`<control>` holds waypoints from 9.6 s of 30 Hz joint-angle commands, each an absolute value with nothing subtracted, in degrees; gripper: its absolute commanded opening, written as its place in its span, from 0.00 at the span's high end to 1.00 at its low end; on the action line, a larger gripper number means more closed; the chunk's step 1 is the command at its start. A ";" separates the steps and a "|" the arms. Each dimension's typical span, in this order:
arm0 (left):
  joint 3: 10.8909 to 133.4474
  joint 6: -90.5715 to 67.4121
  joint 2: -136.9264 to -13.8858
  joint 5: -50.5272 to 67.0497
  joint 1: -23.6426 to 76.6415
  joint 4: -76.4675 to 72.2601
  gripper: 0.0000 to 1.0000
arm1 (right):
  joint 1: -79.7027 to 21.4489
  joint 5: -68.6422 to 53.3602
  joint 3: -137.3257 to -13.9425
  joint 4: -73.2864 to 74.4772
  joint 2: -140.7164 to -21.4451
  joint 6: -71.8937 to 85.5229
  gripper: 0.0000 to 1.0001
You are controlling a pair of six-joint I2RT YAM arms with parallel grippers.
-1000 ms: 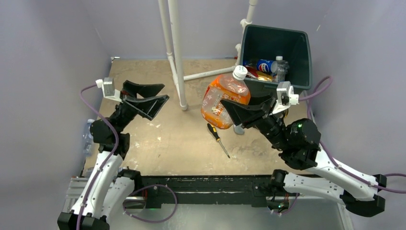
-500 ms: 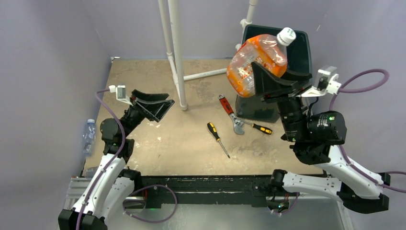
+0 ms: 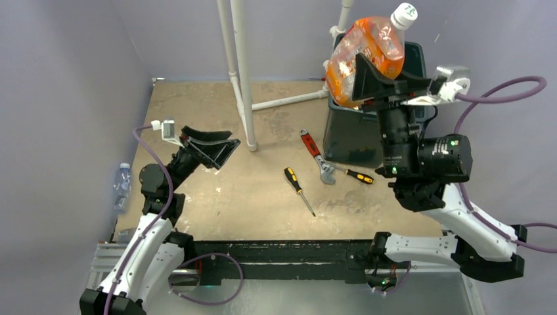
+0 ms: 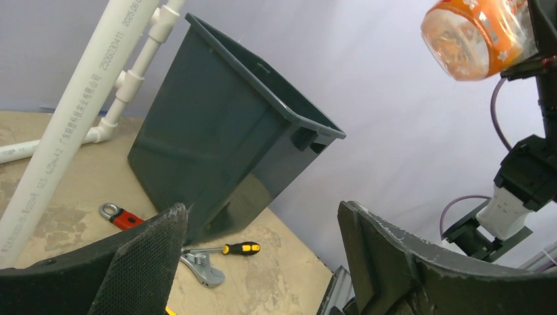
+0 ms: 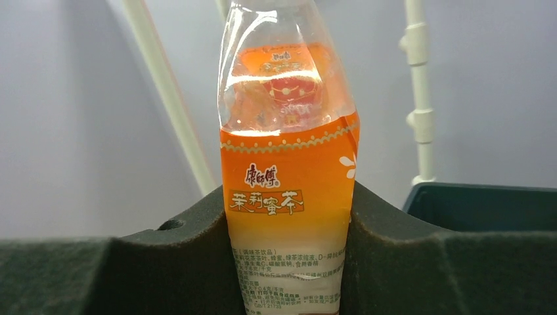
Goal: Put the plastic bottles in the bin
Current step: Place the plastic bottle in the trash bin, then pick up the plastic bottle from the corner of the board.
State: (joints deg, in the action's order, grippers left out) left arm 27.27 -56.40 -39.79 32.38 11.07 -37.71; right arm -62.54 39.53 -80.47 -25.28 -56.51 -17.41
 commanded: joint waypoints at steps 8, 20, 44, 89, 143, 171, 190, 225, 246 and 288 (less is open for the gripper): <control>26.67 -54.63 -33.40 30.64 11.51 -31.40 0.16 | -45.18 46.20 -88.11 -26.93 -62.79 -17.70 0.78; 26.43 -53.99 -30.44 29.85 11.90 -27.24 0.17 | -22.76 38.73 -90.08 -11.28 -70.78 0.07 0.80; 30.55 -47.57 -29.11 26.36 13.10 -13.11 0.13 | -8.26 28.11 -86.94 -1.97 -76.93 19.07 0.01; 52.35 -59.53 -50.36 -47.40 8.81 60.04 0.01 | -51.43 -20.36 -38.01 -21.10 -52.43 27.33 0.01; 45.68 -61.36 -64.43 -32.96 -33.72 57.28 0.02 | -56.14 -17.03 -28.69 -31.37 -60.69 25.90 0.01; 46.10 -69.17 -67.68 -33.58 -37.00 65.89 0.03 | -56.10 -19.86 -25.27 -31.65 -54.70 27.51 0.01; 43.78 -76.88 -72.68 -34.73 -30.51 67.15 0.07 | -56.10 -16.85 -25.12 -27.86 -49.08 25.93 0.01; 31.66 -63.49 -64.16 -19.31 -26.05 37.14 0.18 | -56.07 -14.56 -26.18 -27.91 -53.44 25.06 0.01; 55.84 -47.37 -61.29 -38.73 -15.89 46.29 0.01 | -56.10 -14.56 -26.64 -27.07 -52.39 25.22 0.01; 51.57 -2.61 -94.17 -45.96 -21.88 22.23 0.27 | -56.08 -16.86 -21.09 -29.35 -42.94 27.26 0.01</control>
State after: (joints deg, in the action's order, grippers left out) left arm 52.58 -5.67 -93.58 -45.06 -21.39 28.29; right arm -55.88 -17.04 -21.06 -27.57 -42.24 27.42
